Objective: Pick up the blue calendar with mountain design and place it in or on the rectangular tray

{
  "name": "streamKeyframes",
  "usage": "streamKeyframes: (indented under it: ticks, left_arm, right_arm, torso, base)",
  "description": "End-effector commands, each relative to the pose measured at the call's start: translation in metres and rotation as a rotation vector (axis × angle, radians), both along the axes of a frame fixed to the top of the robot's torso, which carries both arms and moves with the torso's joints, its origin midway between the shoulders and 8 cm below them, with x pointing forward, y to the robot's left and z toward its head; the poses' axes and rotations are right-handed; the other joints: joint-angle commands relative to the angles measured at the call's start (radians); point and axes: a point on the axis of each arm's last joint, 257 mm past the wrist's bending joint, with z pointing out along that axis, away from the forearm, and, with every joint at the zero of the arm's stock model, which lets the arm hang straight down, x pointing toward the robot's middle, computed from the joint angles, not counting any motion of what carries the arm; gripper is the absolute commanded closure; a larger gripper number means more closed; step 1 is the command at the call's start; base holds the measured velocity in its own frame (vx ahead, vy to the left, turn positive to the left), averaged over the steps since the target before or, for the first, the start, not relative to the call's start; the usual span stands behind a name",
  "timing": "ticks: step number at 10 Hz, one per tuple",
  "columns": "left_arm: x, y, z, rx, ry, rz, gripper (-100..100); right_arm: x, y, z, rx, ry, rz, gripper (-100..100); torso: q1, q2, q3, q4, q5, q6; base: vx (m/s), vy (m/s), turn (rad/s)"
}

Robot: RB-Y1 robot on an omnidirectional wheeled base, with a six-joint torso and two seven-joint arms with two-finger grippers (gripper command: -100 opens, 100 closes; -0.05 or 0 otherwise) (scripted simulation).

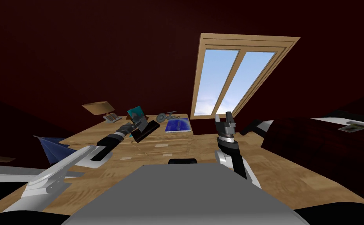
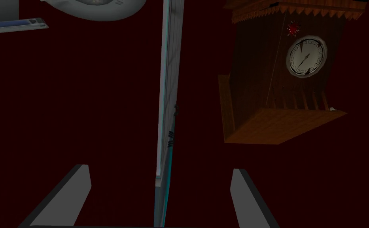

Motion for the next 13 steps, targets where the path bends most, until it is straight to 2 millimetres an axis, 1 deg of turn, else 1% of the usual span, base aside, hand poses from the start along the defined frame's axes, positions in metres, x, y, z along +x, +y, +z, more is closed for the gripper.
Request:
streamKeyframes:
  ticks: [1,4,7,8,9,13]
  left_arm:
    - [0.000,-0.002,0.011,-0.001,-0.001,-0.007,-100]
    - [0.000,-0.006,0.026,-0.002,0.000,-0.020,-100]
    - [0.001,-0.019,0.048,-0.009,0.007,-0.048,-100]
    - [0.001,-0.016,0.043,-0.005,0.005,-0.042,-100]
    - [0.001,-0.016,0.044,-0.007,0.005,-0.042,0]
    - [0.001,-0.016,0.044,-0.007,0.005,-0.042,0]
  right_arm:
    - [0.000,0.000,0.000,0.000,0.000,0.000,0]
    - [0.000,0.000,0.000,0.000,0.000,0.000,0]
    - [0.000,0.000,0.000,0.000,0.000,0.000,0]
    - [0.000,0.000,0.000,0.000,0.000,0.000,0]
    - [0.000,0.000,0.000,0.000,0.000,0.000,0]
    - [0.000,0.000,0.000,0.000,0.000,0.000,0]
  torso:
    - [0.000,0.000,0.000,0.000,0.000,0.000]
    - [0.000,-0.002,-0.001,0.000,0.000,0.000]
    - [0.000,-0.002,-0.001,-0.001,0.000,0.000]
    - [0.000,-0.003,-0.002,-0.001,0.000,0.000]
    - [0.000,-0.002,-0.001,-0.001,0.000,0.000]
    - [0.000,0.000,0.000,0.000,0.000,0.000]
  base:
    - [0.015,0.008,0.064]
    - [0.035,0.004,0.053]
    - [0.040,0.004,0.076]
    - [0.021,0.001,0.016]
    - [0.000,0.000,0.000]
    - [0.000,0.000,0.000]
